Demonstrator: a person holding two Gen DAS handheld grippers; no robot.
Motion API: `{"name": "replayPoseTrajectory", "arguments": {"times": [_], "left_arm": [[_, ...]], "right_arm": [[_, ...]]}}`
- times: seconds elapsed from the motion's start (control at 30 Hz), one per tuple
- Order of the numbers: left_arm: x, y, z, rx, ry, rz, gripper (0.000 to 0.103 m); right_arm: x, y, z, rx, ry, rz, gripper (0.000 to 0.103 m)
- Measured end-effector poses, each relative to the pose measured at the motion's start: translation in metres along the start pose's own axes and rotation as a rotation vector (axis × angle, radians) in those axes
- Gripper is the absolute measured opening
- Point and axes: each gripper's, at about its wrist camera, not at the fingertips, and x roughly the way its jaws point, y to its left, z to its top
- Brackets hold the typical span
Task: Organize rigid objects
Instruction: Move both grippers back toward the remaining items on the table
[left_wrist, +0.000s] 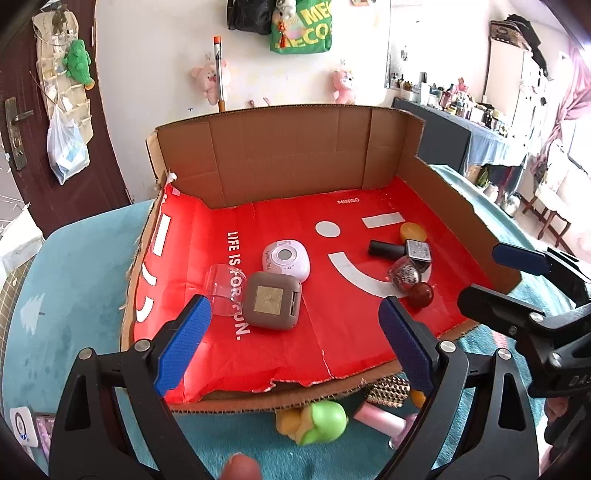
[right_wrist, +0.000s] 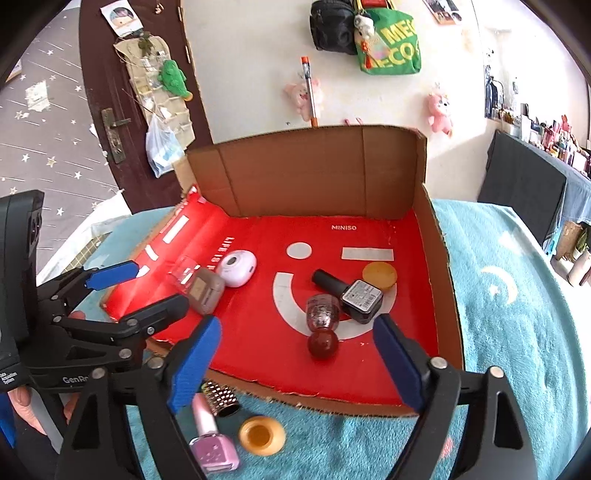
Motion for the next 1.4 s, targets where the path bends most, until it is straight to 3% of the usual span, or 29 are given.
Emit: {"name": "replayPoseTrajectory", "arguments": {"times": [0.17, 0.63, 0.7, 1.4], "left_arm": [[-0.011, -0.003, -0.006, -0.002, -0.014, -0.002, 0.093], [-0.041, -0.004, -0.026, -0.033, -0.061, 0.009, 0.093], [-0.043, -0.004, -0.030, -0.042, -0.053, 0.014, 0.097], [-0.049, -0.003, -0.073, -0.090, -0.031, -0.007, 0.103]], "right_arm": [[-0.018, 0.008, -0.005, -0.018, -0.040, 0.011, 0.103], [-0.047, 0.016, -0.023, -0.023, -0.104, 0.031, 0.103], [-0.050, 0.015, -0.026, -0.019, -0.110, 0.030, 0.103], [-0.053, 0.014, -0.063, -0.005, -0.095, 0.009, 0.103]]}}
